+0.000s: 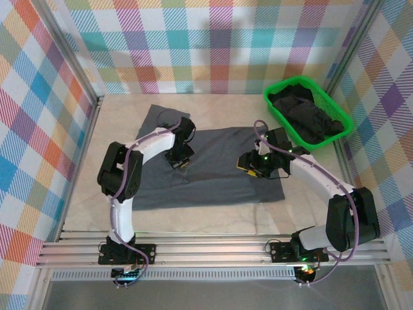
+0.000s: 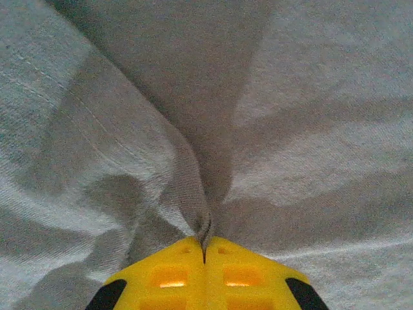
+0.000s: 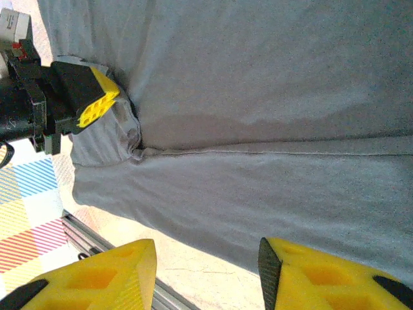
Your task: Fold and stack the t-shirts
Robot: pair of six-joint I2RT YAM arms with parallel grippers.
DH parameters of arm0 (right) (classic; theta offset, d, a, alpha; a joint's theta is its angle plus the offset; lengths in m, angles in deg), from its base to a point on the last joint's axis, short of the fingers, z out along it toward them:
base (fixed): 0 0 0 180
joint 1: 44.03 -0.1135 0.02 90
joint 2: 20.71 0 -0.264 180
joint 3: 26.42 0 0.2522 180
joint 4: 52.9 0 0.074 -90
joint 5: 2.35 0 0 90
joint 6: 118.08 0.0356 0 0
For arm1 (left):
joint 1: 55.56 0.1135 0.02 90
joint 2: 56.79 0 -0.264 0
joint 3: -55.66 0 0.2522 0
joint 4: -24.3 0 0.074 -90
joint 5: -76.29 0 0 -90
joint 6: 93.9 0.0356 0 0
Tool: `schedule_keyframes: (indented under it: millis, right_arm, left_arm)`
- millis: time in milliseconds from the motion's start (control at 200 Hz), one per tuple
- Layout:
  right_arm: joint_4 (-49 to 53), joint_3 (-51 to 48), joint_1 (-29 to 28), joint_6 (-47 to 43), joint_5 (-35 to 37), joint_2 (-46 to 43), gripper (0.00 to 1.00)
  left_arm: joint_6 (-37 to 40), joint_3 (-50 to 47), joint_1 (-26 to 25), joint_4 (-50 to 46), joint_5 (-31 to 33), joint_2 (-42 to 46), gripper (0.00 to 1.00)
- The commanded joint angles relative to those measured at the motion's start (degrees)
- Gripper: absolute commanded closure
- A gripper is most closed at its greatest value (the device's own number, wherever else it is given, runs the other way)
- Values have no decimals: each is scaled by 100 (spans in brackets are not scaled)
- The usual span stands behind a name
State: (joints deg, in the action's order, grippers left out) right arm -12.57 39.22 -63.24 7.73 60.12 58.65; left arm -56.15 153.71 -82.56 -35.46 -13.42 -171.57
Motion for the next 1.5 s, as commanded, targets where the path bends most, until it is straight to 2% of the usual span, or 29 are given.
schedule_keyframes:
  millis: [0,30,70,135,255,390,505,625,820,980,1140,1324,1429,1494]
  right_arm:
    - [67,82,-22,24,-64,139,53]
    - [67,92,-20,31,-72,166,53]
    - [59,102,-17,19,-91,192,53]
    - [42,112,-21,15,-95,228,53]
    - [152,159,-18,-13,68,289,53]
    - [551,217,15,-37,828,419,56]
    - [789,226,22,-233,1113,725,60]
    - [935,135,2,-378,1329,1037,61]
    - [1153,157,-284,-555,1565,1702,61]
    - [1275,374,-760,-534,1420,2132,60]
    - [1474,602,-1189,-346,1317,2329,60]
    - [1651,739,-1363,-121,1080,2108,59]
    - [1845,1099,-1322,-177,1580,1686,55]
    - [1926,1477,-1149,-236,1999,1571,54]
  left_arm:
    - [443,285,-102,-469,300,-50,80]
    - [462,288,-101,-495,431,22,67]
    - [468,277,-103,-522,593,129,56]
    - [465,249,-103,-511,790,395,53]
    - [217,35,-1,-555,990,1016,53]
    - [-278,-888,456,-352,453,1684,60]
    - [-429,-1759,867,-171,108,1940,68]
    - [-573,-2482,1365,179,-201,1969,71]
    - [-474,-2988,1815,175,79,1836,71]
    - [-304,-3476,2499,89,302,2038,71]
    - [123,-3507,3052,0,397,2146,71]
    - [198,-3318,3124,-264,425,2352,69]
    - [111,-2861,3090,-483,605,2746,62]
    - [110,-2336,3022,-524,681,2751,61]
